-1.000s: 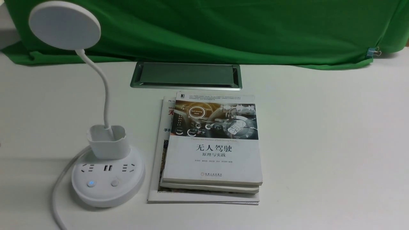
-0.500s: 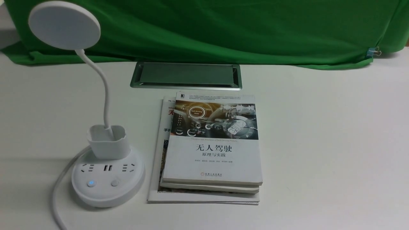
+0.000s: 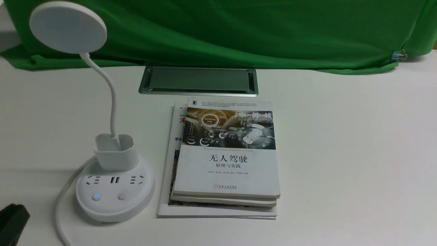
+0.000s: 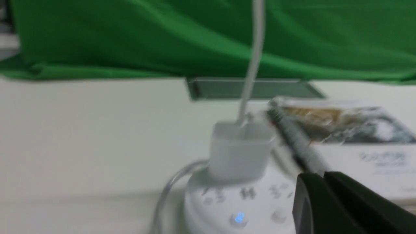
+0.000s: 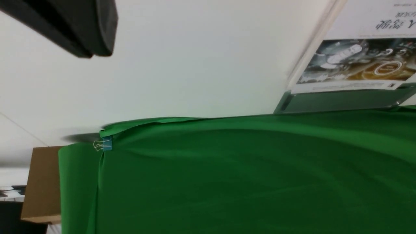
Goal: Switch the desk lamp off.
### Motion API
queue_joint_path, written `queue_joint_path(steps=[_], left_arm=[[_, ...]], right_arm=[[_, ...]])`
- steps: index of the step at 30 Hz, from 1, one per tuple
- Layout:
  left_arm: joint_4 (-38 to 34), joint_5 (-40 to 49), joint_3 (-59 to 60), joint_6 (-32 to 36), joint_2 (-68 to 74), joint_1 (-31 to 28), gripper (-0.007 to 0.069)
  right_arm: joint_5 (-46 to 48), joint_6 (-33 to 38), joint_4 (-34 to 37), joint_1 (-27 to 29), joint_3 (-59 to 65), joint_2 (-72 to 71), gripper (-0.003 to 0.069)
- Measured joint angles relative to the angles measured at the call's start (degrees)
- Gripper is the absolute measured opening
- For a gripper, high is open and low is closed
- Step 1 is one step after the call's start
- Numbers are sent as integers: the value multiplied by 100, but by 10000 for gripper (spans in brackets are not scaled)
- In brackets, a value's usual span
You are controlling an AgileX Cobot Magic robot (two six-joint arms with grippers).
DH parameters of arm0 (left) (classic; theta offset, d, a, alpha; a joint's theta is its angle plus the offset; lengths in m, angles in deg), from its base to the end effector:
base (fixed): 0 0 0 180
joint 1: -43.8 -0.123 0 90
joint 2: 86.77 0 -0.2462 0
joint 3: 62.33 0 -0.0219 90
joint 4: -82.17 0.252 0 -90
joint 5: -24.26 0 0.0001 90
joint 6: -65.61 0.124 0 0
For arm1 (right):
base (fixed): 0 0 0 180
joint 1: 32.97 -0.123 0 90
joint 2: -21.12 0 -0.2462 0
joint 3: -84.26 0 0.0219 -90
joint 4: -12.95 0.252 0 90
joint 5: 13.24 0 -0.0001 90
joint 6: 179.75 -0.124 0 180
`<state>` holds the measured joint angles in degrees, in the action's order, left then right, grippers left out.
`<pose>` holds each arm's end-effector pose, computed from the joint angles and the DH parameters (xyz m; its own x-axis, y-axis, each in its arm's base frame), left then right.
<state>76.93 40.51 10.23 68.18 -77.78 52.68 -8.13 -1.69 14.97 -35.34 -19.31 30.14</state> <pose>0.1237 -0.0225 0.2034 -0.1406 -0.0215 -0.9898 0.1735 0.9838 -0.0460 0.1302 0.0058 0.2021 -0.0128 0.0685 -0.9976 -0.0437 0.9967 0.0689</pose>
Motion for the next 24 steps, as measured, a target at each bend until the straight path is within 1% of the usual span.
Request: queue_joint_path(steps=[5,10,24], left_arm=[[14,-39,380,21,-6,-111,19],[14,-213,383,21,-6,-111,19],[14,-231,383,39,-6,-139,19]], right_arm=[[0,0,0,0,0,0,36],[0,0,0,0,0,0,36],[0,0,0,0,0,0,36]])
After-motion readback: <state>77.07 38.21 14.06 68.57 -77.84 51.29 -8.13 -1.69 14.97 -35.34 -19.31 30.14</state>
